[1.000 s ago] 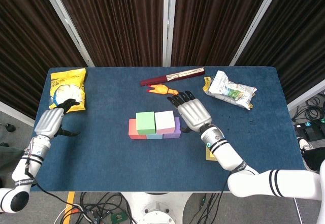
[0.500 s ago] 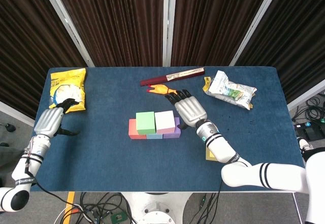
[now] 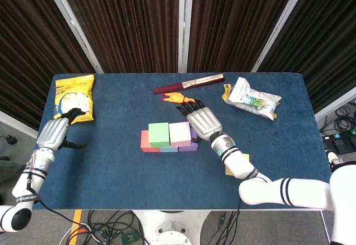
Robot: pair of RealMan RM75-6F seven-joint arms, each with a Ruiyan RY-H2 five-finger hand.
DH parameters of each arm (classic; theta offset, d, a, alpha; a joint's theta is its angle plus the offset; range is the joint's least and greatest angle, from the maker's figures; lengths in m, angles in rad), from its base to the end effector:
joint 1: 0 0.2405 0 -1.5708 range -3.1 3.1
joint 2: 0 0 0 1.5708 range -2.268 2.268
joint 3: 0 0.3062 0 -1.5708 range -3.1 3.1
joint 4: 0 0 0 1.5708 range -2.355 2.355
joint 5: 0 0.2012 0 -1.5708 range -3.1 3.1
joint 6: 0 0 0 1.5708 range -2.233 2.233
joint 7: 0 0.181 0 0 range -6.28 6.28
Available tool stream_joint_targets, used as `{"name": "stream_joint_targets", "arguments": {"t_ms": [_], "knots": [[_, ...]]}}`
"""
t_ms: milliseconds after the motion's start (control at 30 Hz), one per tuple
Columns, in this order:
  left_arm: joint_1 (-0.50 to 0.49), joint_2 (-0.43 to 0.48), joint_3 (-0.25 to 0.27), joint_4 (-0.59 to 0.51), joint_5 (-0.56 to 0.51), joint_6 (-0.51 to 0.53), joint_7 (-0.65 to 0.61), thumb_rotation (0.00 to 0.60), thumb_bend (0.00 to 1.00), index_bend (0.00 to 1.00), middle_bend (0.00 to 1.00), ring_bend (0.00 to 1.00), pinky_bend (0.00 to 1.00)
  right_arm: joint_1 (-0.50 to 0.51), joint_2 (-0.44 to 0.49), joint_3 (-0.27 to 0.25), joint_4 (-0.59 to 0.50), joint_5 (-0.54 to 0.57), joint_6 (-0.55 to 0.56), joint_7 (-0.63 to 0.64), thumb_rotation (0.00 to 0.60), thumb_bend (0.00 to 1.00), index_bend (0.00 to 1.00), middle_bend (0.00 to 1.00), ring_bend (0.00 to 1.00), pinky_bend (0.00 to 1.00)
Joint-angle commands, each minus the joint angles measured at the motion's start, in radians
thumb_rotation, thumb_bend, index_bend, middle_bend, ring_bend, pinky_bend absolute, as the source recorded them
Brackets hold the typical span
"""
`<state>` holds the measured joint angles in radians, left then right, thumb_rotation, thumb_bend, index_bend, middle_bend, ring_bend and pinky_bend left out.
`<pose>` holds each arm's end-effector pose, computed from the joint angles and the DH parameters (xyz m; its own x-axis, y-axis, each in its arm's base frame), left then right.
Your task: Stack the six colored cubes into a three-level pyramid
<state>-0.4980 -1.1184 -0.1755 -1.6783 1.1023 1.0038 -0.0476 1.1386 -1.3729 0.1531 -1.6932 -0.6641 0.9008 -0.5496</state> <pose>-0.2872 0.3693 0.1424 0.1885 0.2495 0.9498 0.9819 -0.0295 -0.1871 -0.0574 -0.4491 0.0132 0.5618 -0.2853 0.7765 -0.7858 -0.4775 0.3931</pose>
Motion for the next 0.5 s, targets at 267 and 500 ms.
{"name": "stream_joint_targets", "arguments": {"t_ms": [267, 500], "knots": [[0.002, -0.001, 0.001, 0.004, 0.004, -0.003, -0.006, 0.6, 0.0, 0.2, 0.11, 0.17, 0.34, -0.001, -0.001, 0.0, -0.011, 0.011, 0.003, -0.007, 0.6, 0.06, 0.0, 0.05, 0.0, 0.0], [0.001, -0.001, 0.0, 0.004, 0.004, -0.004, -0.007, 0.6, 0.0, 0.2, 0.11, 0.17, 0.34, -0.003, 0.004, -0.002, -0.017, 0.009, 0.009, -0.013, 0.6, 0.06, 0.0, 0.05, 0.0, 0.0]]}}
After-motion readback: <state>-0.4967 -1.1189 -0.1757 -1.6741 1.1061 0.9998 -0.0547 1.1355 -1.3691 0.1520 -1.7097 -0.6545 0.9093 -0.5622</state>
